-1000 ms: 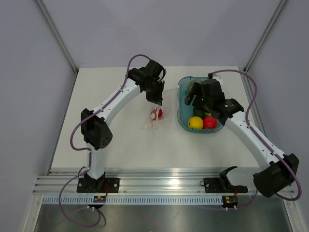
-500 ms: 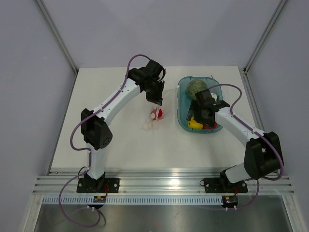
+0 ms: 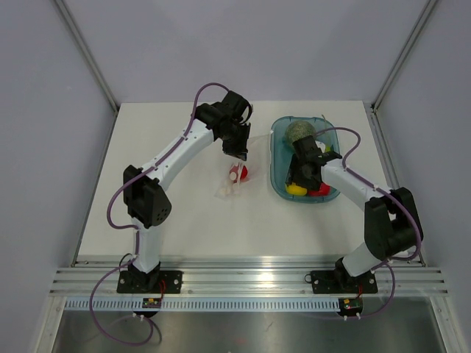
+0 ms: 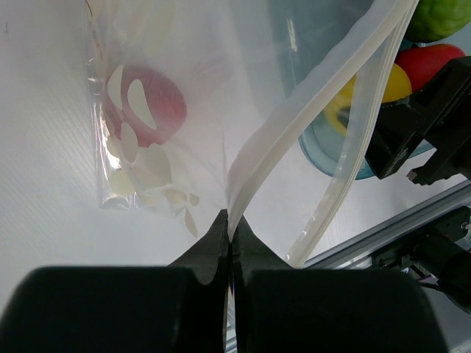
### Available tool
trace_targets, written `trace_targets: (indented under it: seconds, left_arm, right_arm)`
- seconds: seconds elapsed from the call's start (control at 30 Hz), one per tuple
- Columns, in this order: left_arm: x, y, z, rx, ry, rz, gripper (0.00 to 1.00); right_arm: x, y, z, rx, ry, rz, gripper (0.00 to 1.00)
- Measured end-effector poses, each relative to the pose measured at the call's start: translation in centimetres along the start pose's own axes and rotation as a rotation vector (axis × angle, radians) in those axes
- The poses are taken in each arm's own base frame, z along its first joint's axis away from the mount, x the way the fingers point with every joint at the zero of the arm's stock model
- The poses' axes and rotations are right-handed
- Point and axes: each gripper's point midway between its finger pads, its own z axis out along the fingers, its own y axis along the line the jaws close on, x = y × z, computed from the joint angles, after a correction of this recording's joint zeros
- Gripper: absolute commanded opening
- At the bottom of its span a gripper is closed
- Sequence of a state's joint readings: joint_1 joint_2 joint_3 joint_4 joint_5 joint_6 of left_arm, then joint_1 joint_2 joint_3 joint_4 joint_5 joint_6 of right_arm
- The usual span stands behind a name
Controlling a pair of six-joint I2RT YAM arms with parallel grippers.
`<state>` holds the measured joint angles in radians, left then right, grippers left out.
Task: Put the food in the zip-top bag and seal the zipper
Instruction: Pick up the fake fruit from the bin, then place the fake fruit in the zipper food storage bag.
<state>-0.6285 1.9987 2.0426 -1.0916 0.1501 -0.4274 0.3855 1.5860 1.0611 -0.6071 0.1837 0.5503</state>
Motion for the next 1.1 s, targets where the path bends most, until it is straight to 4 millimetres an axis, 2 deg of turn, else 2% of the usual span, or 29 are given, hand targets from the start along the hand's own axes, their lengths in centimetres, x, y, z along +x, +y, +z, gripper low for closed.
trace_targets:
  seconds: [0.07, 0.17, 0.4, 0.5, 0.6, 0.7, 0.9, 0.93, 1.0, 1.03, 1.1]
  left_arm:
    - [0.0, 0.0, 0.0, 0.000, 0.000, 0.000, 0.00]
    - [0.0, 0.0, 0.0, 0.000, 0.000, 0.000, 0.00]
    - [0.0, 0.0, 0.0, 0.000, 0.000, 0.000, 0.00]
    - [0.0, 0.0, 0.0, 0.000, 0.000, 0.000, 0.00]
    - [0.0, 0.0, 0.0, 0.001, 0.000, 0.000, 0.00]
    - [0.0, 0.0, 0.0, 0.001, 0.000, 0.000, 0.00]
    - [0.1, 0.0, 0.0, 0.000, 0.003, -0.007, 0.00]
    - [0.1, 0.0, 0.0, -0.001, 0.004, -0.008, 0.00]
    - [0.2, 0.0, 0.0, -0.001, 0.007, -0.011, 0.00]
    - [0.2, 0.0, 0.0, -0.001, 0.008, -0.011, 0.00]
    - [0.2, 0.0, 0.0, 0.000, 0.008, -0.012, 0.00]
  right_arm:
    - [-0.4, 0.0, -0.8, -0.010, -0.022, 0.009, 0.41]
    - [-1.8, 0.2, -3.4, -0.042, -0.087, 0.023, 0.42]
    - [-7.6, 2.0, -13.7, -0.218, -0.343, 0.081, 0.42]
    - [-8.7, 4.1, -17.4, -0.295, -0.416, 0.065, 0.42]
    - [-8.1, 8.0, -19.6, -0.392, -0.422, 0.011, 0.42]
    - [-7.2, 11.1, -19.4, -0.440, -0.394, -0.031, 0.42]
    - [-6.1, 13.8, -14.1, -0.402, -0.297, -0.060, 0.46]
    - [-5.9, 14.1, -13.1, -0.390, -0.281, -0.064, 0.60]
    - [-5.6, 14.5, -11.5, -0.370, -0.259, -0.071, 0.75]
    - [-5.5, 14.7, -10.9, -0.363, -0.249, -0.073, 0.87]
    - [-5.7, 15.3, -10.4, -0.363, -0.243, -0.076, 0.94]
